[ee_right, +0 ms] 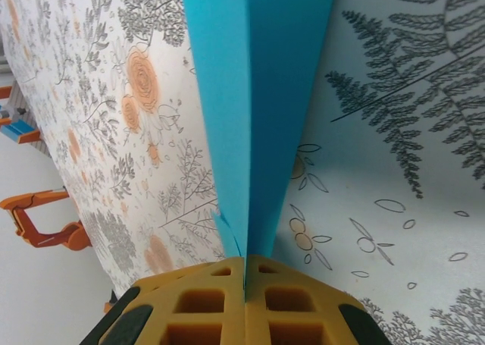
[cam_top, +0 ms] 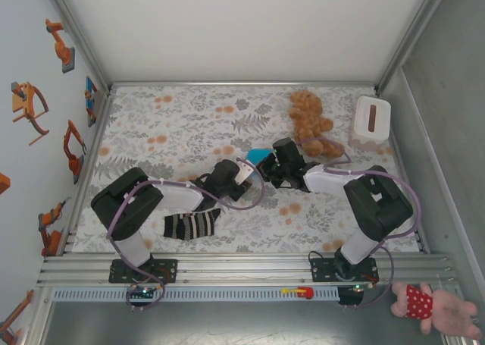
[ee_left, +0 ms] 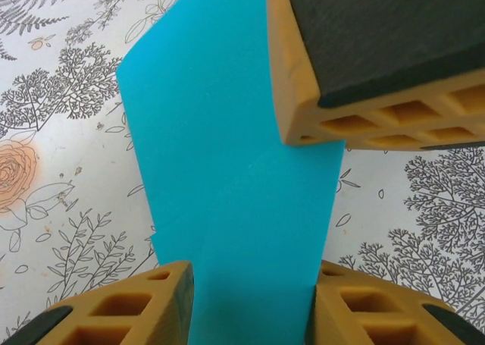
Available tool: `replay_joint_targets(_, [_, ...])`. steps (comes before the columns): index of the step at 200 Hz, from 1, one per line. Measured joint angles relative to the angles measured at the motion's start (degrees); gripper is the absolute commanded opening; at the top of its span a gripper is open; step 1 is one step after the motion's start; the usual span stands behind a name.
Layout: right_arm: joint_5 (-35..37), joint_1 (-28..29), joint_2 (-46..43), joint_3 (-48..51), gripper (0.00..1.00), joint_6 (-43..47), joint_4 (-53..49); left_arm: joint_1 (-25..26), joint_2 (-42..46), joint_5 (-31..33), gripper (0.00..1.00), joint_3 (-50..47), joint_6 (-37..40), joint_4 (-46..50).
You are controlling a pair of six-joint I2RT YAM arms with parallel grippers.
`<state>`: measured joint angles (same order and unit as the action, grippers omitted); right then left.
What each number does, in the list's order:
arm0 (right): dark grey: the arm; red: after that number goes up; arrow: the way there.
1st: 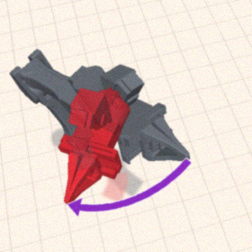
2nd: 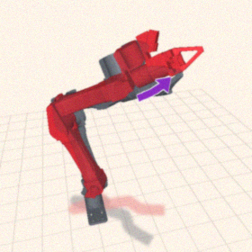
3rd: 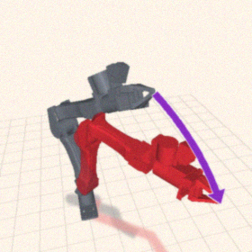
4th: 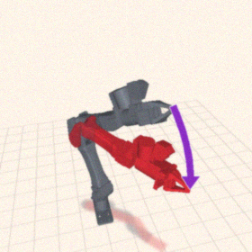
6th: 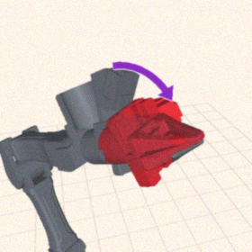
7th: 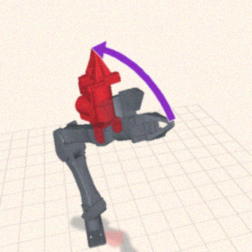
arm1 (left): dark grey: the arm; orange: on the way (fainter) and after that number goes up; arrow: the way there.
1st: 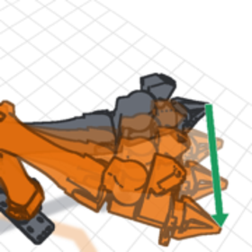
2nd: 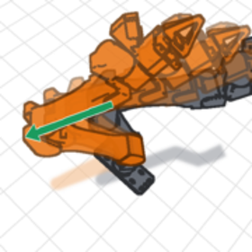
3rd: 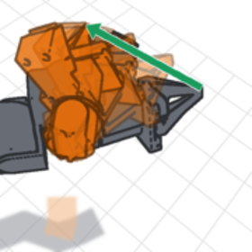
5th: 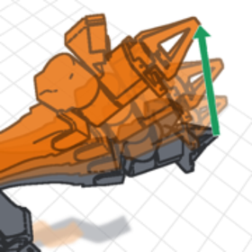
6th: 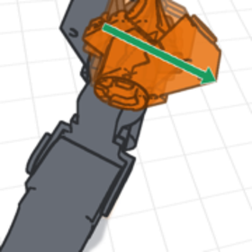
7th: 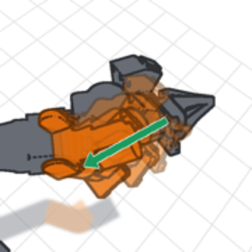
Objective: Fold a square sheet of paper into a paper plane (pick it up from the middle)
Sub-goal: Fold the wing for the fifth time at the center of the table.
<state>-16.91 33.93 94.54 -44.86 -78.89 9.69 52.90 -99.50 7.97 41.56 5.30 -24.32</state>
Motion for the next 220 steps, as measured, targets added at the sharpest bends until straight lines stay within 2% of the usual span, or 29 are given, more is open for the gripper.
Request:
replay_joint_targets(12, [0.0, -0.1, 0.2, 0.0, 0.0, -0.2, -0.1, 0.3, -0.3, 0.3, 0.32, 0.0, 0.5, -0.4])
replay_joint_targets(49, [-0.2, -0.2, 0.6, 0.0, 0.0, -0.8, -0.1, 0.9, -1.2, 0.6, 0.23, 0.0, 1.2, -0.7])
replay_joint_targets(82, [0.0, -0.3, 0.5, 0.0, 0.35, -0.8, -0.9, 1.0, -1.3, 0.6, 0.19, 0.0, 1.4, -0.7])
replay_joint_targets(96, [0.2, -0.5, 0.2, 0.0, 0.45, -0.3, -2.3, 1.0, -1.3, 0.6, 0.18, 0.0, 1.4, -0.9])
replay_joint_targets(112, [0.8, -1.0, -0.9, 0.0, 0.52, 0.5, -4.3, 1.0, -1.4, 0.5, 0.18, 0.0, 1.2, -1.1])
replay_joint_targets(151, [2.7, -2.8, -5.3, 0.0, 0.54, 2.9, -8.0, 1.0, -2.0, -0.6, 0.17, -0.4, 0.2, -1.8])
replay_joint_targets(220, [5.3, -4.9, -10.8, 0.8, 0.53, 5.2, -12.5, 0.6, -3.2, -6.1, 0.16, 0.5, -2.1, 0.7])
